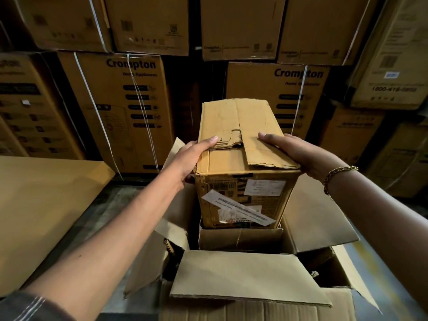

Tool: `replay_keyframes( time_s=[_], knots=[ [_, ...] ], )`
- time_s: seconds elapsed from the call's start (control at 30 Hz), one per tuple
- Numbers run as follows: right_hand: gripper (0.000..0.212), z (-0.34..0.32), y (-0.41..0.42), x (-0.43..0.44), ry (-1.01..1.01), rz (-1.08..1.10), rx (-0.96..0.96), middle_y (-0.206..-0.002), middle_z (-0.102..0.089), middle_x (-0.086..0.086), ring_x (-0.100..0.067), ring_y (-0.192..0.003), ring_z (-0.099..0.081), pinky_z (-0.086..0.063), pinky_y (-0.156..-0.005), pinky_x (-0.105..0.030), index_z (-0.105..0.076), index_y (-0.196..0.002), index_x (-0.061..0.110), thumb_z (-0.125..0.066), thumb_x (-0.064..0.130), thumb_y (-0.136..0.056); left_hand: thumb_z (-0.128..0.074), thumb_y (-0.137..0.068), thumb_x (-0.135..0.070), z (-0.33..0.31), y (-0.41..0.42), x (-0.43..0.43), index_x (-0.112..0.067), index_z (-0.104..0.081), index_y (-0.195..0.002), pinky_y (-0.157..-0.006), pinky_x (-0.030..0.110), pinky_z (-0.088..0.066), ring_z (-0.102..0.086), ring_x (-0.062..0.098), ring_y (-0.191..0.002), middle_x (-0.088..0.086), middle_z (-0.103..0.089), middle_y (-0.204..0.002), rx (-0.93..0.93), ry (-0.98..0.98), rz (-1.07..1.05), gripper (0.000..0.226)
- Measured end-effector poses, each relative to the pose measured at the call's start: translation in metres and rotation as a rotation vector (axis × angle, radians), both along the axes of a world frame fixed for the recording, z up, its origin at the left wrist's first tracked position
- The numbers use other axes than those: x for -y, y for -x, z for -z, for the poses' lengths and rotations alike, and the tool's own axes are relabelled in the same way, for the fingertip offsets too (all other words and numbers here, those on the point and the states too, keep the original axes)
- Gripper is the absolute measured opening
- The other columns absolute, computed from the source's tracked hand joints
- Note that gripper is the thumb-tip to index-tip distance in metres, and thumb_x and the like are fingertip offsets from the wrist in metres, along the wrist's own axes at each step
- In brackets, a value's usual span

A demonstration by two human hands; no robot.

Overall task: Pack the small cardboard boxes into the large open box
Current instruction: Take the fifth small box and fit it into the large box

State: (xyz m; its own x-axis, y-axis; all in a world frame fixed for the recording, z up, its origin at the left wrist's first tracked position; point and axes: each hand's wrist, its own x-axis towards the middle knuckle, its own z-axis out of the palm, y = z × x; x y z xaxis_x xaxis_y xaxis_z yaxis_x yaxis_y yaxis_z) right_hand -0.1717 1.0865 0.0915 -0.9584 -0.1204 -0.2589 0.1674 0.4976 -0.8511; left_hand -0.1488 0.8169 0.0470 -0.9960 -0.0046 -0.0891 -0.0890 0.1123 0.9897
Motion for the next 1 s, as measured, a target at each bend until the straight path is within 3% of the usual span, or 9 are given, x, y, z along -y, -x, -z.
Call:
replay_keyframes(
  time_s=[0.1, 0.27, 0.37, 0.47, 0.53, 0.6, 0.73, 0.9, 1.0],
  knots=[
    [0.128, 0.007, -0.001, 0.0, -0.005, -0.006, 0.023, -0.122, -0.067, -0.013, -0.031, -0.104, -0.071, -0.061, -0.083, -0.044, -0.045, -0.139, 0.019, -0.073, 0.087, -0.034, -0.074, -0.049, -0.084, 0.008, -0.002, 0.0, -0.021, -0.063, -0.127, -0.097, 0.045, -0.054, -0.072, 0.026, -0.104, 0.007, -0.074, -0.115, 0.017, 0.018, 0.001, 0.1],
    [0.09, 0.03, 0.0, 0.001, -0.038, 0.019, 0.072, -0.116, -0.065, -0.011, -0.029, -0.103, -0.069, -0.059, -0.092, -0.049, -0.044, -0.133, 0.017, -0.068, 0.075, -0.069, -0.068, -0.042, -0.094, 0.031, -0.004, -0.002, -0.024, -0.06, -0.13, -0.108, 0.051, -0.044, -0.067, 0.028, -0.11, 0.004, -0.073, -0.117, 0.086, 0.1, 0.005, 0.112],
    [0.087, 0.049, -0.002, 0.006, -0.096, -0.006, 0.07, -0.121, -0.06, -0.006, -0.023, -0.101, -0.067, -0.059, -0.081, -0.039, -0.031, -0.15, 0.02, -0.062, 0.068, -0.084, -0.06, -0.059, -0.092, 0.05, -0.005, -0.004, -0.026, -0.042, -0.148, -0.103, 0.05, -0.048, -0.063, 0.026, -0.113, 0.005, -0.063, -0.134, 0.121, 0.228, -0.012, 0.112],
    [0.085, 0.087, -0.001, 0.011, -0.367, -0.053, -0.115, -0.15, -0.044, -0.01, -0.027, -0.122, -0.055, -0.05, -0.092, -0.037, -0.02, -0.159, 0.025, -0.06, 0.06, -0.092, -0.052, -0.092, -0.067, 0.071, -0.009, -0.01, -0.039, -0.025, -0.156, -0.069, 0.029, -0.049, -0.059, 0.011, -0.092, 0.0, -0.044, -0.154, -0.017, 0.655, -0.018, 0.075],
    [0.075, 0.116, 0.001, 0.013, -0.61, -0.18, -0.229, -0.163, -0.029, -0.005, -0.03, -0.141, -0.039, -0.04, -0.109, -0.049, -0.027, -0.157, 0.028, -0.057, 0.058, -0.094, -0.047, -0.098, -0.06, 0.093, -0.011, -0.015, -0.042, -0.021, -0.158, -0.087, 0.035, -0.049, -0.05, 0.02, -0.126, -0.002, -0.024, -0.165, -0.083, 1.033, 0.103, 0.067],
    [0.065, 0.141, 0.002, 0.015, -0.758, -0.279, -0.248, -0.165, -0.026, 0.001, -0.03, -0.148, -0.029, -0.027, -0.117, -0.055, -0.033, -0.154, 0.03, -0.049, 0.058, -0.097, -0.041, -0.099, -0.061, 0.116, -0.012, -0.013, -0.04, -0.019, -0.158, -0.119, 0.055, -0.022, -0.013, 0.029, -0.153, -0.001, -0.013, -0.169, -0.091, 1.293, 0.221, 0.066],
    [0.061, 0.178, 0.0, 0.018, -0.95, -0.385, -0.265, -0.162, -0.033, 0.004, -0.029, -0.148, -0.028, -0.019, -0.12, -0.055, -0.037, -0.152, 0.03, -0.039, 0.06, -0.098, -0.033, -0.101, -0.061, 0.145, -0.012, -0.007, -0.035, -0.027, -0.157, -0.12, 0.061, 0.002, -0.003, 0.033, -0.155, 0.0, -0.02, -0.168, -0.08, 1.531, 0.26, 0.062],
    [0.064, 0.188, 0.004, 0.019, -1.002, -0.381, -0.237, -0.164, -0.031, -0.001, -0.034, -0.153, -0.018, -0.01, -0.123, -0.058, -0.035, -0.154, 0.024, -0.034, 0.057, -0.1, -0.033, -0.101, -0.062, 0.149, -0.001, -0.015, -0.032, -0.03, -0.157, -0.118, 0.063, 0.003, -0.007, 0.033, -0.155, 0.001, -0.031, -0.164, -0.064, 1.551, 0.281, 0.064],
    [0.089, 0.188, 0.006, 0.025, -1.028, -0.374, -0.205, -0.164, -0.031, -0.005, -0.035, -0.153, -0.015, -0.002, -0.122, -0.059, -0.039, -0.152, 0.02, -0.03, 0.081, -0.088, -0.04, -0.099, -0.061, 0.147, 0.006, -0.021, -0.029, -0.037, -0.154, -0.118, 0.063, -0.002, -0.015, 0.033, -0.153, 0.004, -0.038, -0.16, -0.063, 1.572, 0.288, 0.064]
  ],
)
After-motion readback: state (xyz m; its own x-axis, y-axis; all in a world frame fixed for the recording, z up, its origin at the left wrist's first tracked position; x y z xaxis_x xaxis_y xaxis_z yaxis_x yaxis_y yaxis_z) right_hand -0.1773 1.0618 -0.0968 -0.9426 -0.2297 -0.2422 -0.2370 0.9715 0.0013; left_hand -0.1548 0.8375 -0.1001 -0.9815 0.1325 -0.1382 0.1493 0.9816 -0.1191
